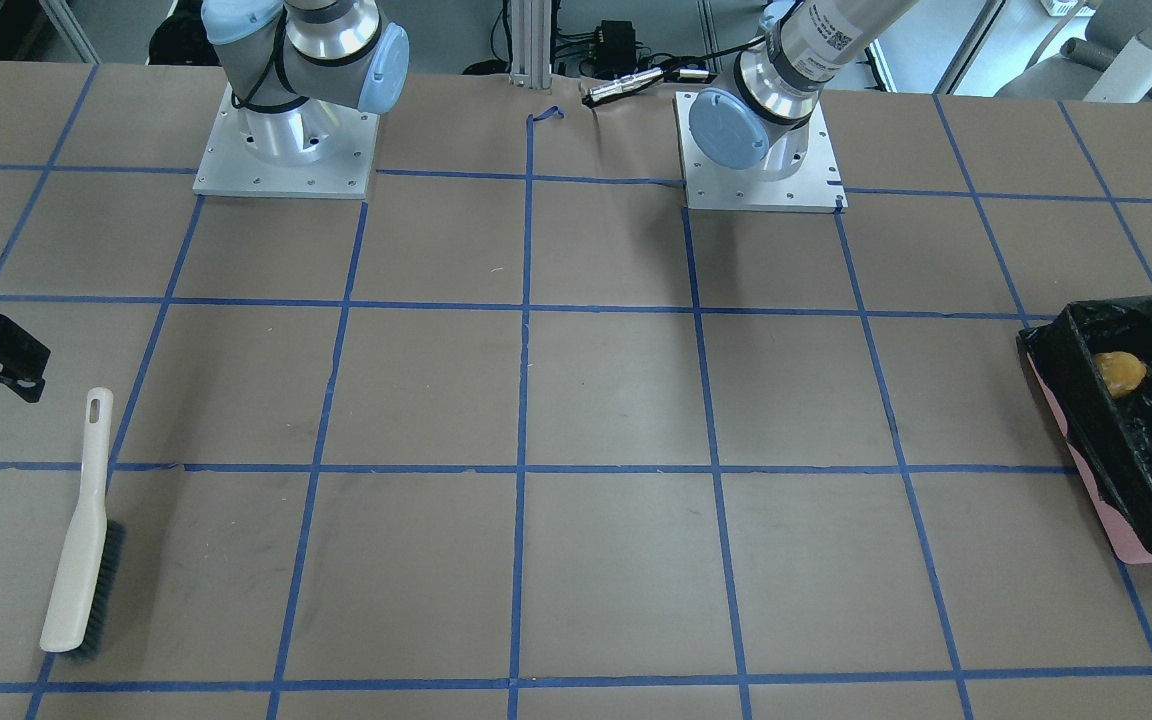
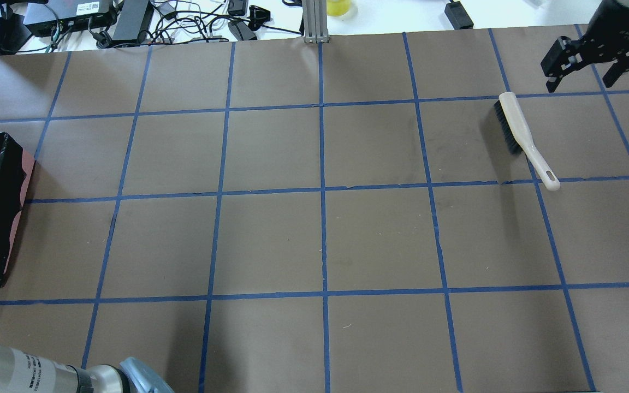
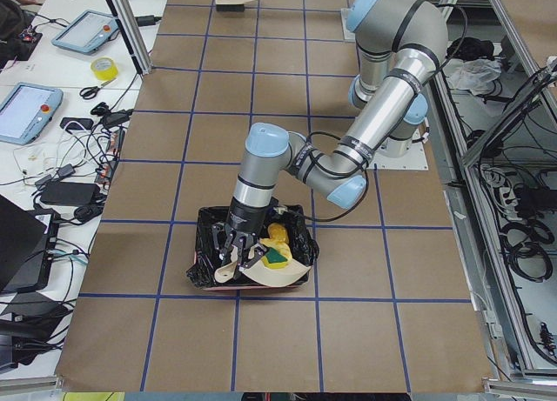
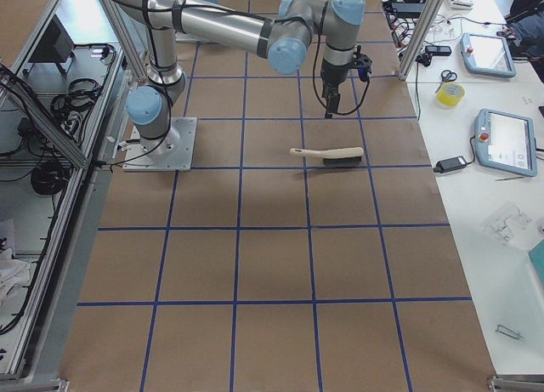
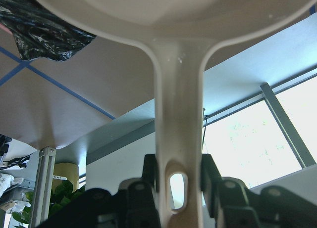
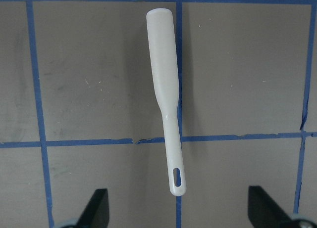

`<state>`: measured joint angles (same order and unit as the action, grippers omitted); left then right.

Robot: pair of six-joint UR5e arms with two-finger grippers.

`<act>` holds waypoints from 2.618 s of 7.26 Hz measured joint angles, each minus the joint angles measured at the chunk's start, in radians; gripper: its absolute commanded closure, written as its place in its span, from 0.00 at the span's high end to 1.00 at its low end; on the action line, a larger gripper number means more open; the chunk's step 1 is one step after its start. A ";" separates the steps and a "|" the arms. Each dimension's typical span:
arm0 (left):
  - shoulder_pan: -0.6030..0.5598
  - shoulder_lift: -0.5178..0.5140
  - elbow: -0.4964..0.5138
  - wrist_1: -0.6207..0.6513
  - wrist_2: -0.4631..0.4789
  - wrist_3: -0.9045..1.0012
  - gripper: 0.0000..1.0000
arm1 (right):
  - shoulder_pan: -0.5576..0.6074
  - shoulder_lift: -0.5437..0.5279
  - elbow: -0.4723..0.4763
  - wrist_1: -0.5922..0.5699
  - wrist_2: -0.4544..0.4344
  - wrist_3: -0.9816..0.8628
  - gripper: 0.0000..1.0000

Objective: Sweep and dump trash into bin
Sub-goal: 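Lower the brush onto the table and open the right gripper, then bring the dustpan back from the bin onto the table with the left gripper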

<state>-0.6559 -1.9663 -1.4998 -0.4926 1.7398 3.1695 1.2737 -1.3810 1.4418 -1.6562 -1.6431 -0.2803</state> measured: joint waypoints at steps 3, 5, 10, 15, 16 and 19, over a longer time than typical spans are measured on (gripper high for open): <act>-0.018 0.050 -0.089 0.106 0.019 0.012 0.00 | 0.154 -0.057 -0.011 0.067 0.006 0.221 1.00; -0.019 0.083 -0.146 0.168 0.017 0.026 0.00 | 0.283 -0.079 -0.013 0.067 0.017 0.319 1.00; -0.068 0.109 -0.190 0.346 0.023 0.091 0.00 | 0.301 -0.135 -0.011 0.157 0.095 0.326 1.00; -0.081 0.126 -0.138 0.098 0.034 0.089 0.00 | 0.309 -0.156 -0.007 0.235 0.062 0.289 1.00; -0.086 0.124 -0.072 -0.068 0.031 0.078 0.00 | 0.310 -0.157 -0.006 0.233 0.061 0.272 1.00; -0.158 0.095 0.165 -0.501 0.025 -0.087 0.00 | 0.311 -0.157 -0.005 0.227 0.068 0.260 1.00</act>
<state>-0.8138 -1.8711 -1.3353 -0.9939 1.7644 3.0822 1.5846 -1.5385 1.4368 -1.4295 -1.5752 -0.0205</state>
